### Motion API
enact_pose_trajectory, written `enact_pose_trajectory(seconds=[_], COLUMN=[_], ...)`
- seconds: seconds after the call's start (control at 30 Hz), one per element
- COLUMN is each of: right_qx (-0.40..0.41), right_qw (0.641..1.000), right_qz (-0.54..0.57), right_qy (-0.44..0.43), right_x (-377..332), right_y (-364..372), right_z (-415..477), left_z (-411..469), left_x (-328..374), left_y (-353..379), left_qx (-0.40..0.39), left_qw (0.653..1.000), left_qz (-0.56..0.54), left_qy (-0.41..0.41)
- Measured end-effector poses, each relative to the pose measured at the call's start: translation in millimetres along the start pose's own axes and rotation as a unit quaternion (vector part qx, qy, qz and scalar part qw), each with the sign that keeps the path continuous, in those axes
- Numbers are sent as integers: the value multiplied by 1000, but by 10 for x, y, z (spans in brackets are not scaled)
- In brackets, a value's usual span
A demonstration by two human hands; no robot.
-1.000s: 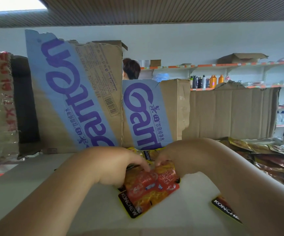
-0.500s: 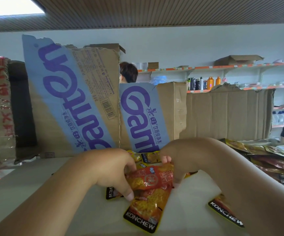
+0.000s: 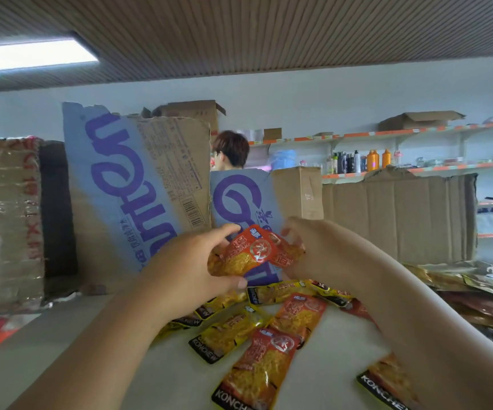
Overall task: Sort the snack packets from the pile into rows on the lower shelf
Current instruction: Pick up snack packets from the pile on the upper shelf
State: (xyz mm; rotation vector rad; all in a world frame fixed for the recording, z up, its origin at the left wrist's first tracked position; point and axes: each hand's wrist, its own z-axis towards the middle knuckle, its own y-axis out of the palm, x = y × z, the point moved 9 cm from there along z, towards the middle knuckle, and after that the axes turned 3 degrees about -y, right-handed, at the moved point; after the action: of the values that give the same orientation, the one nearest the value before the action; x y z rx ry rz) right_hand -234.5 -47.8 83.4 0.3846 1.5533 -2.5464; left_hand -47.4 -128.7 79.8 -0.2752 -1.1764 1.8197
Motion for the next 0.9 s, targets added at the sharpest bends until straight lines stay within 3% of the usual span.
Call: enact_pose_trajectory(seconds=[0.17, 0.5, 0.9], right_qx=[100, 167, 202], right_qw=[993, 972, 957], right_qz=[8, 41, 130], right_qy=[-60, -160, -161], right_x=[-169, -718, -1858], right_y=[-214, -607, -297], right_z=[-5, -240, -544], left_z=[-145, -867, -1865], left_x=[164, 266, -206], left_y=[-303, -932, -1986], left_qx=[102, 232, 325], left_qw=[993, 971, 945], left_qz=[49, 51, 13], left_qy=[15, -8, -25])
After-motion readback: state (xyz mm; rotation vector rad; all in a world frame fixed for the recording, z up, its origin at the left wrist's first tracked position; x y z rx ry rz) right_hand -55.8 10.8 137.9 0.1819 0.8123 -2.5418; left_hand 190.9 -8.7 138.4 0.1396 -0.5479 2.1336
